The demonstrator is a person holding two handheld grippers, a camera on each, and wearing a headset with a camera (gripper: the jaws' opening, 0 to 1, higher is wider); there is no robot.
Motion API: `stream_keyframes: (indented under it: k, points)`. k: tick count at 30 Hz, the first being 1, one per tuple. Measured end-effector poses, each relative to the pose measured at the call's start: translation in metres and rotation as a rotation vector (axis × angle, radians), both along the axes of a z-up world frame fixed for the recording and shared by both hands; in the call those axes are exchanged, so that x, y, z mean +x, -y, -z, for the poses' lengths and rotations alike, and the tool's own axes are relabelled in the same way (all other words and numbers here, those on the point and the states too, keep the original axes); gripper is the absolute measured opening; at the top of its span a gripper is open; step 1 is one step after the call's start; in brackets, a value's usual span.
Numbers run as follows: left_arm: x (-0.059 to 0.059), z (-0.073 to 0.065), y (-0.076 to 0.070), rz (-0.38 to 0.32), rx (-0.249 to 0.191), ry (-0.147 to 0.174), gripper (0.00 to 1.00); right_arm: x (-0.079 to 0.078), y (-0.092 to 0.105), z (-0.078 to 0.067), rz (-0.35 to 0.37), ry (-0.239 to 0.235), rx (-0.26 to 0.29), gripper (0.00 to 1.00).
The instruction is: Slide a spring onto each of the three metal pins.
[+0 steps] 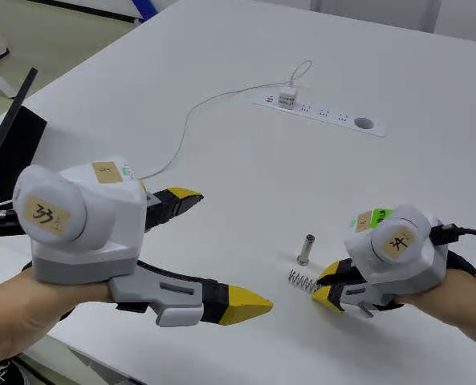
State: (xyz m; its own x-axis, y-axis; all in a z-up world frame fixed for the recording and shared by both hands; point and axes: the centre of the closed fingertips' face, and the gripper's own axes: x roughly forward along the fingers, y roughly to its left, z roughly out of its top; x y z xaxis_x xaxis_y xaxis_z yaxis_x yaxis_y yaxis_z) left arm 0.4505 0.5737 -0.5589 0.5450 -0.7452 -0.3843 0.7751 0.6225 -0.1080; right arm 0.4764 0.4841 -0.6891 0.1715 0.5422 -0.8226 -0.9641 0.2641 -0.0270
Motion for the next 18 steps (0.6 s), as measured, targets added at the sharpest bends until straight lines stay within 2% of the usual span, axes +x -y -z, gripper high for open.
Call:
stream_keyframes:
  k: [9, 18]
  points:
    - [-0.002, 0.0, 0.003, 0.009, 0.006, -0.003, 1.0, 0.002, 0.001, -0.014, 0.008, 0.029, 0.032, 0.1]
    - [-0.002, -0.005, 0.016, 0.042, 0.003, 0.011, 0.93, 0.001, 0.008, -0.04, -0.001, 0.067, 0.046, 0.1]
